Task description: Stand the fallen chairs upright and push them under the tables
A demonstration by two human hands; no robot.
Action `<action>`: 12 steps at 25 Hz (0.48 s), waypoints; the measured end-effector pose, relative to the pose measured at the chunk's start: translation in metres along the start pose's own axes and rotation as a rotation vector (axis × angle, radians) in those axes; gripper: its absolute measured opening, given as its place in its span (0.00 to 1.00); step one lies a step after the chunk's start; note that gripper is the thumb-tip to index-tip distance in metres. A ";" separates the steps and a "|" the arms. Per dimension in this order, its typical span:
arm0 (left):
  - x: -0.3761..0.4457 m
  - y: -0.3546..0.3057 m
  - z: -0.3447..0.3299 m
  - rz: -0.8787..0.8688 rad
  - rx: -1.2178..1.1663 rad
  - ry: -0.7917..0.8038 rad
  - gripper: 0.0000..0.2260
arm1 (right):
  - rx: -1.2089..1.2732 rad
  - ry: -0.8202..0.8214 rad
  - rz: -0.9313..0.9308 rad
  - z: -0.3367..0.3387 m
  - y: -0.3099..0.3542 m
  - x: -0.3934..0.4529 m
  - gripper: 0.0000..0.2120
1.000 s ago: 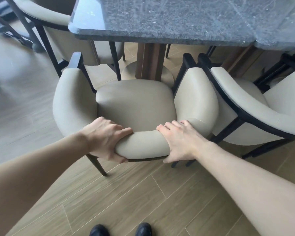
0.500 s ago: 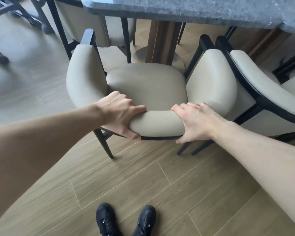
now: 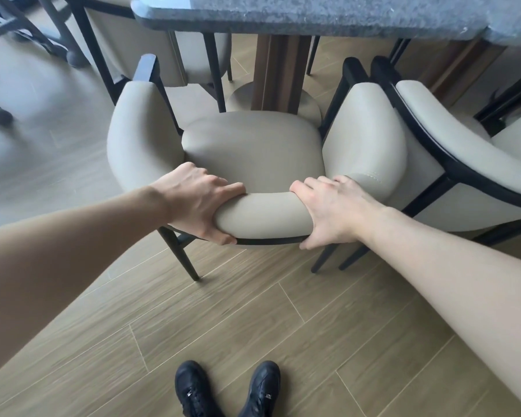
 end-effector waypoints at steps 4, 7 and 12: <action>-0.013 0.000 -0.002 0.135 -0.079 0.045 0.39 | 0.007 0.000 -0.019 0.000 0.004 -0.002 0.40; -0.037 -0.002 -0.004 0.198 -0.217 -0.104 0.42 | 0.013 0.000 -0.016 0.002 0.005 -0.002 0.41; -0.049 -0.009 -0.013 0.256 -0.126 -0.388 0.45 | 0.124 -0.241 -0.020 0.001 0.001 -0.019 0.58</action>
Point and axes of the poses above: each hand's wrist, its own x-axis towards the middle knuckle, its own z-axis out of the back of the hand, y = z × x, the point moved 8 cm from there along x, towards the middle knuckle, and after that the axes turned 6 degrees about z, right-handed, at the moved point
